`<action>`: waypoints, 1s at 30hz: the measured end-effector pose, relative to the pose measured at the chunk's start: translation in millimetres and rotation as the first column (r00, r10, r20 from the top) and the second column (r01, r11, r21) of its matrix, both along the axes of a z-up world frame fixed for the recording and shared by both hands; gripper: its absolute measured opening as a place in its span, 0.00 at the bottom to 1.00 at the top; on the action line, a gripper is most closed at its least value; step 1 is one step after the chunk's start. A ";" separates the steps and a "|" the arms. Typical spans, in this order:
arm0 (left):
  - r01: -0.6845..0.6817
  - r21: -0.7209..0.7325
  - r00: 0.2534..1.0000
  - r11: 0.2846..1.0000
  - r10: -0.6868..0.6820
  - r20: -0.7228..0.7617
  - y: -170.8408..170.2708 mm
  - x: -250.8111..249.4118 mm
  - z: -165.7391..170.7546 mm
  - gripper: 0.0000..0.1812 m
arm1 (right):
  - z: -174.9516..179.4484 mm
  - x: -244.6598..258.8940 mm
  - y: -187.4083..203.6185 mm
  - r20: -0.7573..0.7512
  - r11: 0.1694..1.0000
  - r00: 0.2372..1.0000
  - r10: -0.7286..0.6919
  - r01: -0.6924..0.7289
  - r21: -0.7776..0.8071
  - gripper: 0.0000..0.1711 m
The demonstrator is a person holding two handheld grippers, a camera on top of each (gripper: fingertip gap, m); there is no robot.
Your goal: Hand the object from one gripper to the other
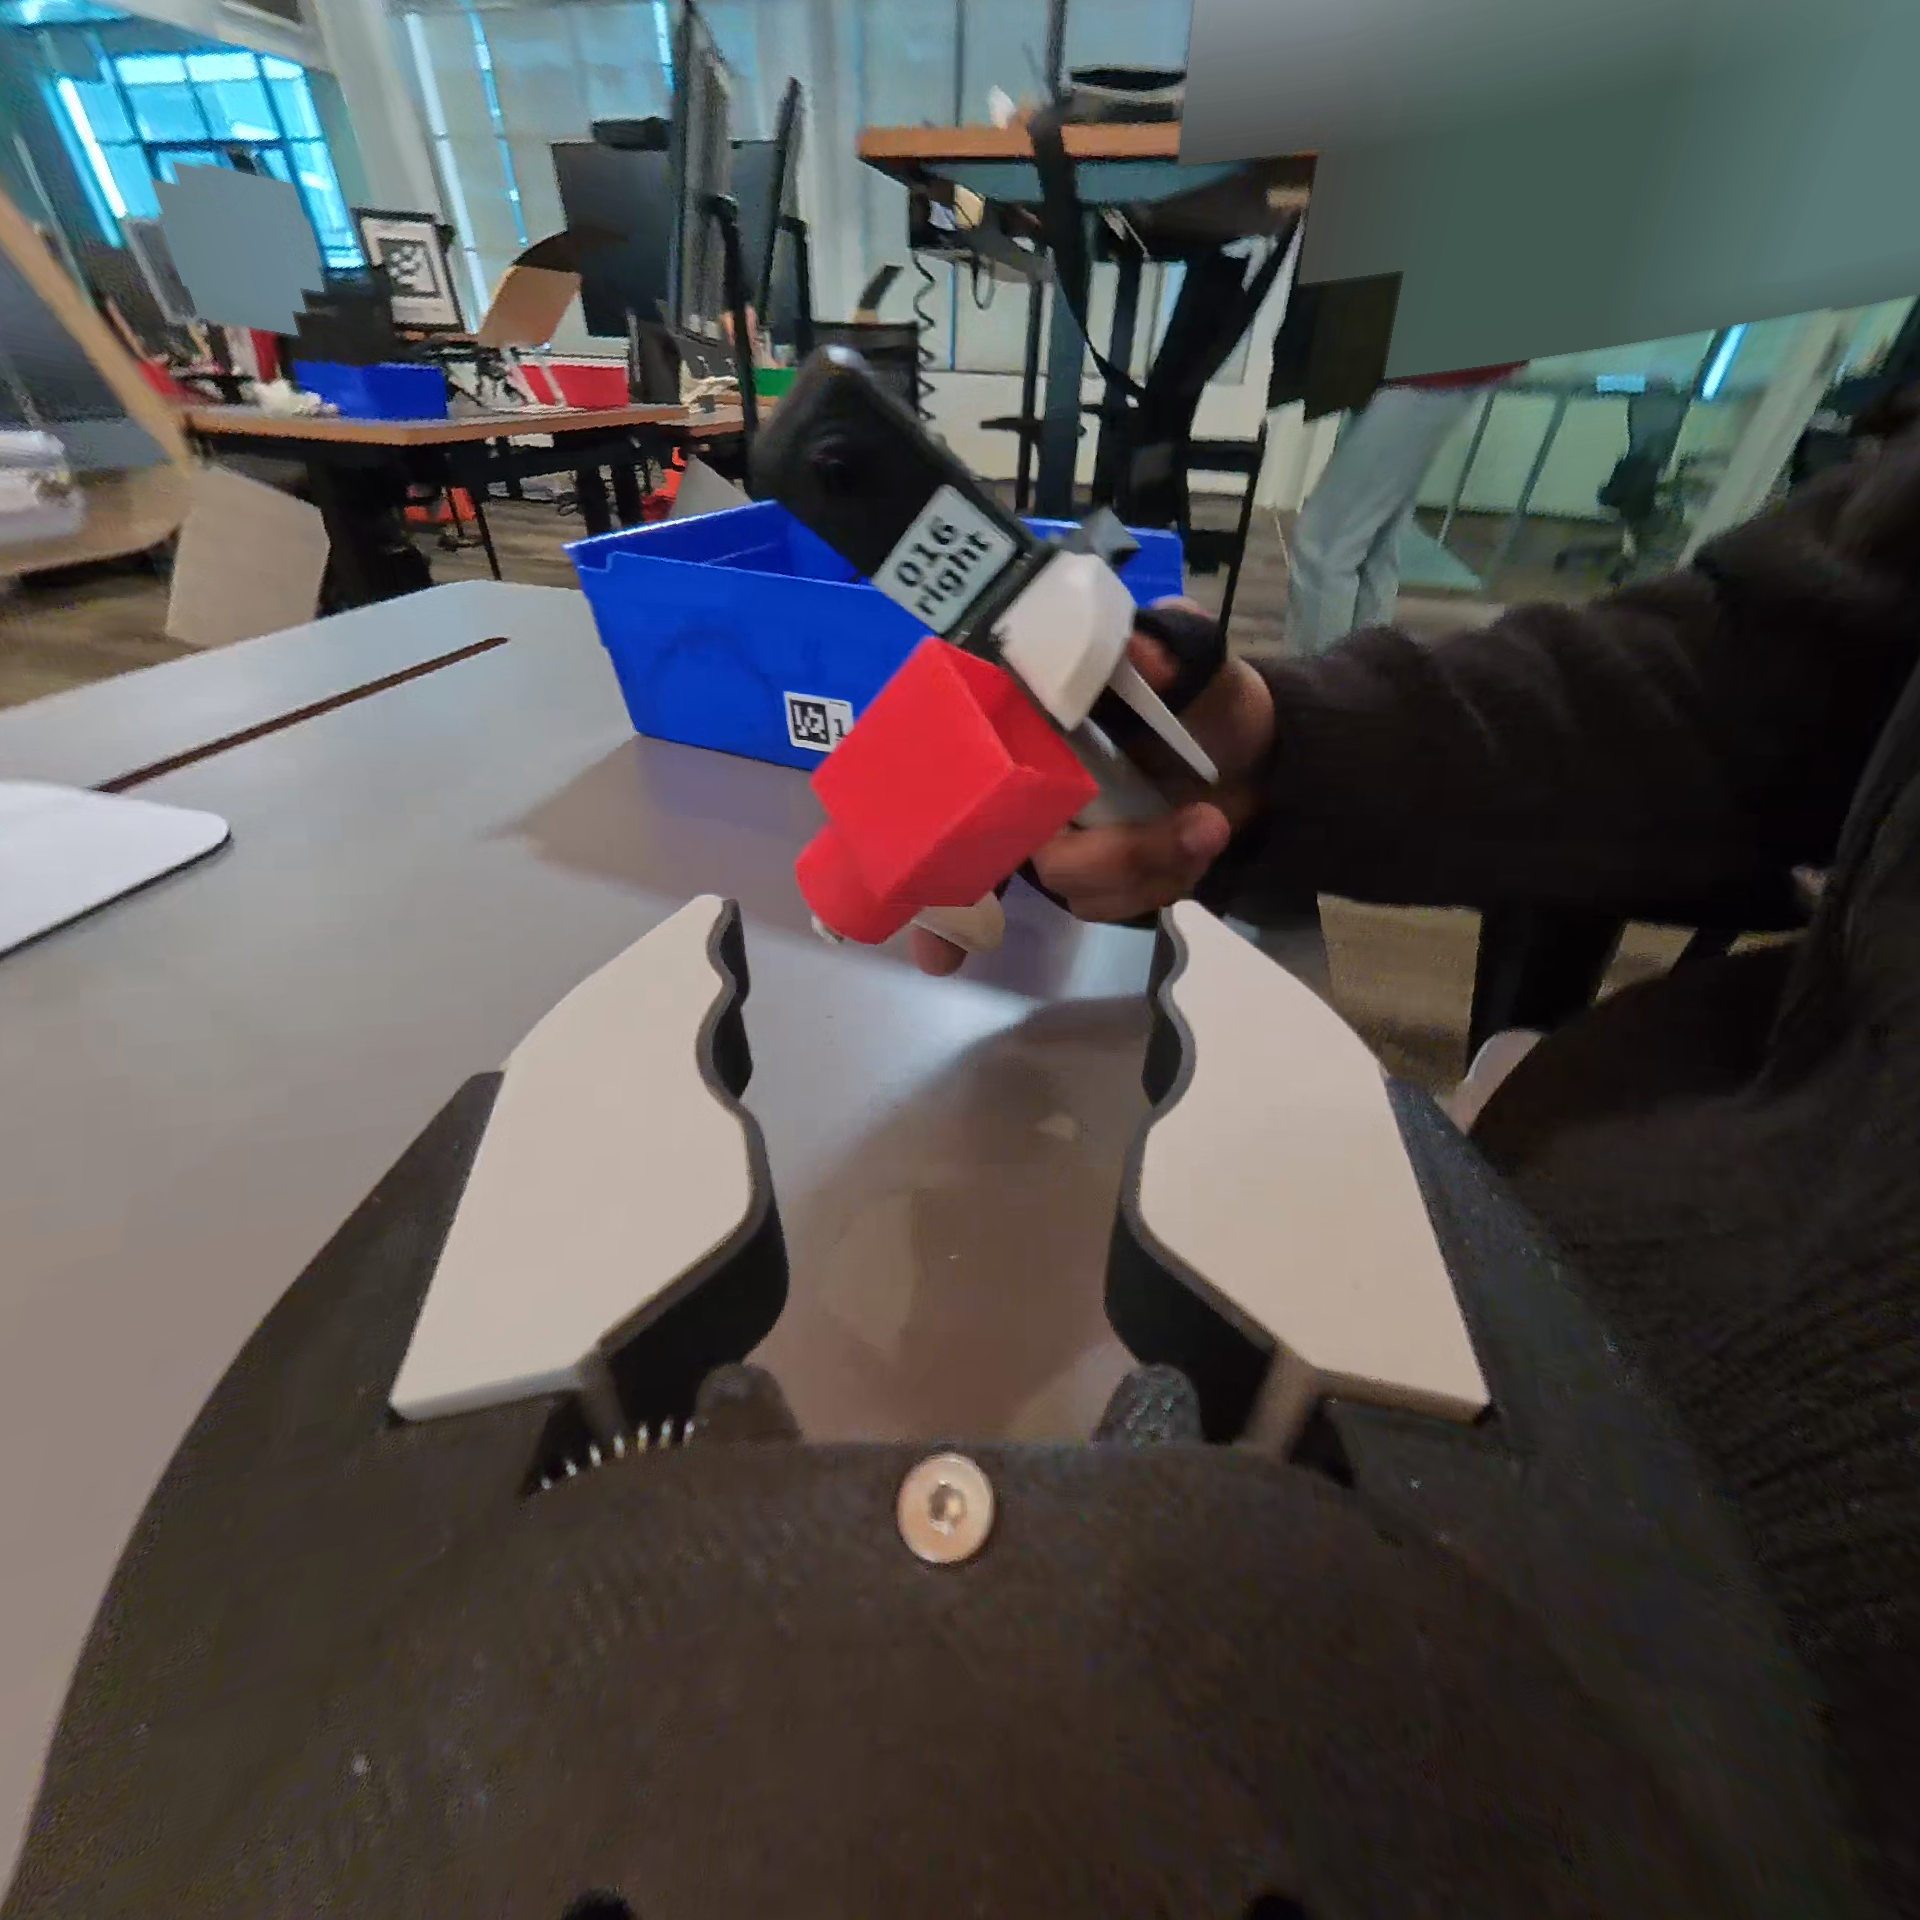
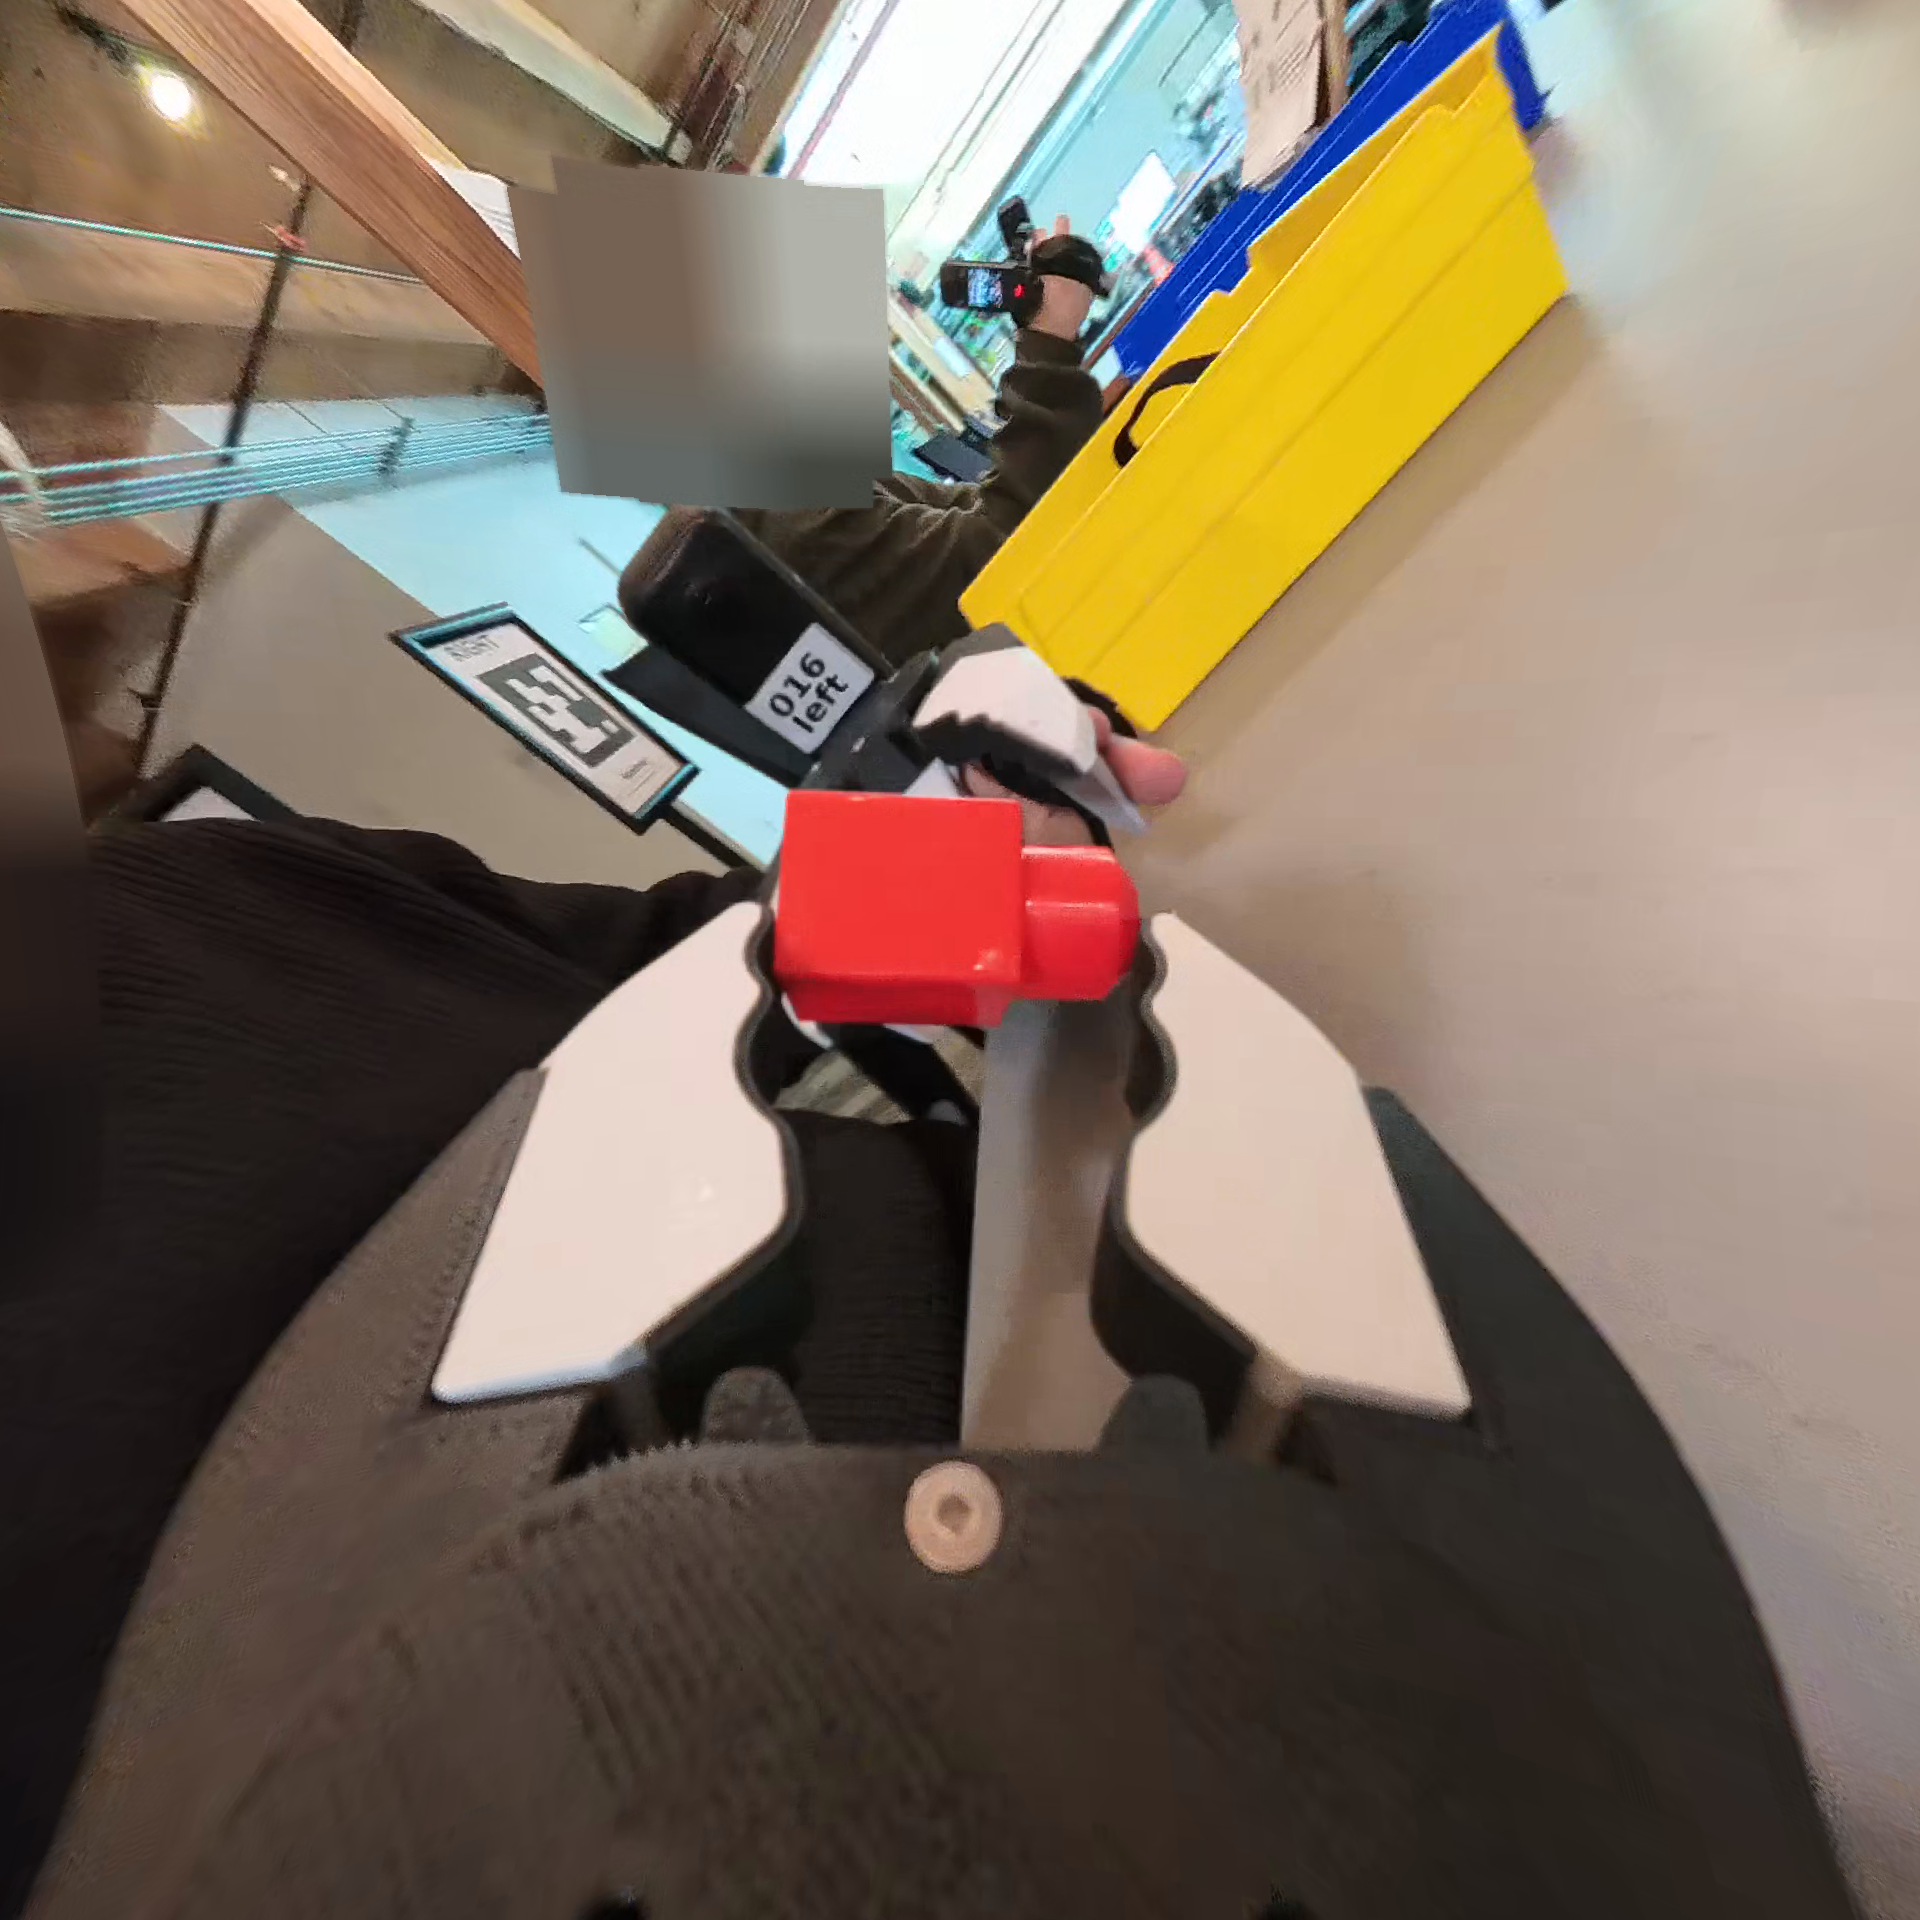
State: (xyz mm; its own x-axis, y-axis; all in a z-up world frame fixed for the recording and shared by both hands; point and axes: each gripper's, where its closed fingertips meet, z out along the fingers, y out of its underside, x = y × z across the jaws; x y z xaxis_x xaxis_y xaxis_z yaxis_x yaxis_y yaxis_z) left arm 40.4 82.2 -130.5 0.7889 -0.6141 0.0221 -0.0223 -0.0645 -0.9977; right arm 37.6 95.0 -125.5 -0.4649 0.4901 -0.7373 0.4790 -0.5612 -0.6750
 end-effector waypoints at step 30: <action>-0.147 0.037 0.985 0.988 0.150 -0.082 7.4 -7.4 -1.7 0.26 | 3.5 -13.0 0.3 -0.110 0.976 0.979 -0.172 0.184 0.115 0.53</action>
